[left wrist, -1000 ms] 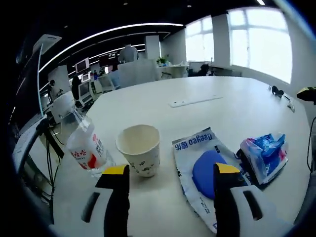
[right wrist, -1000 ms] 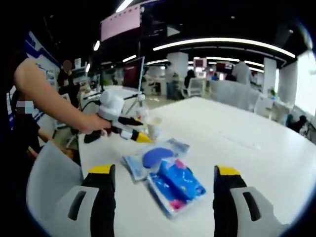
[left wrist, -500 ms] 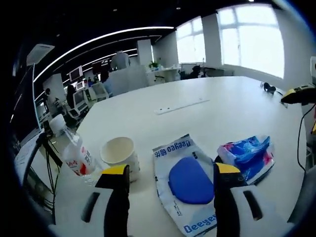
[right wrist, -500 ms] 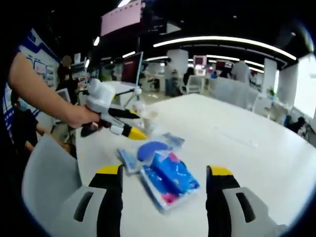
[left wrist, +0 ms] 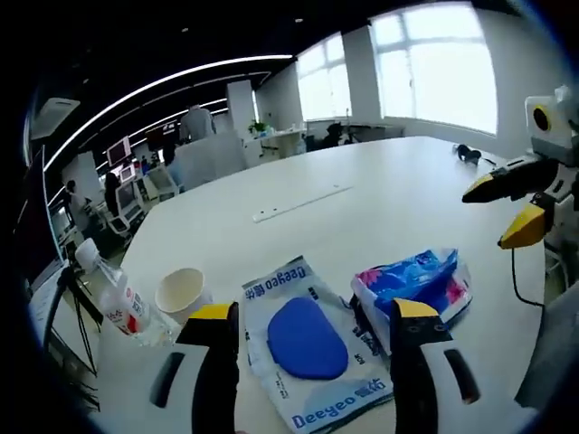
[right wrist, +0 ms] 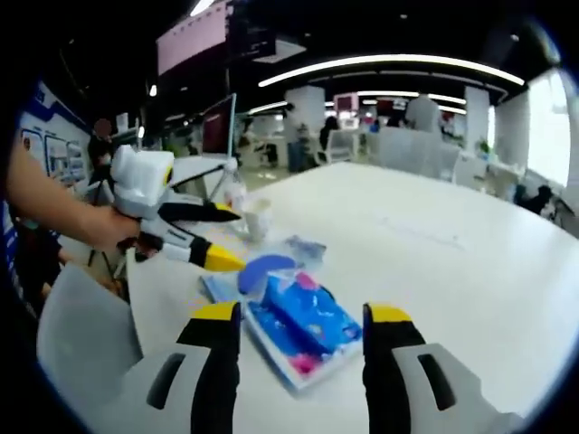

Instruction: Arrange the tabletop items into an orderly group along one side of the table until the central work area is clear of visible clutter.

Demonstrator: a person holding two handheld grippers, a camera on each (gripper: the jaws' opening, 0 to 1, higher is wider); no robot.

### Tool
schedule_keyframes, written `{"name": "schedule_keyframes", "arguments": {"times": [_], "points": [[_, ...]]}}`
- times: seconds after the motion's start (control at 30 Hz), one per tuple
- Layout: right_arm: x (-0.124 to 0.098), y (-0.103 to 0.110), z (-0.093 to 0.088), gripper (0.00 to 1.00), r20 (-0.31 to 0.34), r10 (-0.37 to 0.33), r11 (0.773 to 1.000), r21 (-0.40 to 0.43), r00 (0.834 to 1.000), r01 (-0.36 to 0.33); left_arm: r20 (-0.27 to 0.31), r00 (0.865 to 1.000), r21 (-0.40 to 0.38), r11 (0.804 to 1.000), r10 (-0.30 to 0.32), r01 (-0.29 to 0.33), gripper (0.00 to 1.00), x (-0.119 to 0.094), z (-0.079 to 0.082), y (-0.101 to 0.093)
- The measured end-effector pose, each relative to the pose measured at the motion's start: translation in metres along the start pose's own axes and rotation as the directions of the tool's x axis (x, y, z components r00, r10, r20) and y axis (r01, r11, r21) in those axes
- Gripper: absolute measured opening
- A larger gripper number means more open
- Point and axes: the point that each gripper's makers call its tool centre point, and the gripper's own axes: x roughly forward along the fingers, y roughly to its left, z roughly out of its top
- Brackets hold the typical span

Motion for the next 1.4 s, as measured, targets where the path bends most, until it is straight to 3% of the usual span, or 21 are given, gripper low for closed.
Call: {"name": "schedule_keyframes", "arguments": {"times": [0.07,0.47,0.6,0.77,1.17,1.4], "points": [[0.003,-0.003,-0.008,0.44,-0.035,-0.014,1.000,0.011,0.999,0.015,0.002,1.000,-0.001,1.000,-0.011,0.011,0.65,-0.001,0.001,-0.004],[0.005,-0.014,-0.042,0.33,-0.108,-0.067,0.995,0.061,0.992,0.074,-0.042,0.996,0.009,0.997,-0.073,0.074,0.59,0.009,-0.008,-0.024],[0.004,-0.015,-0.055,0.30,-0.132,-0.071,0.992,0.094,0.989,0.084,-0.063,0.993,0.008,0.995,-0.099,0.100,0.58,0.014,-0.012,-0.040],[0.005,-0.012,-0.061,0.29,-0.140,-0.062,0.990,0.115,0.988,0.078,-0.115,0.984,0.069,0.987,-0.134,0.143,0.55,0.021,-0.024,-0.059],[0.016,-0.021,-0.061,0.19,-0.159,-0.083,0.985,0.134,0.984,0.105,-0.158,0.980,0.035,0.991,-0.119,0.127,0.41,0.026,-0.033,-0.061],[0.018,-0.027,-0.076,0.16,-0.176,-0.084,0.977,0.178,0.981,0.115,-0.214,0.966,0.021,0.989,-0.141,0.149,0.26,0.029,-0.041,-0.062]]}}
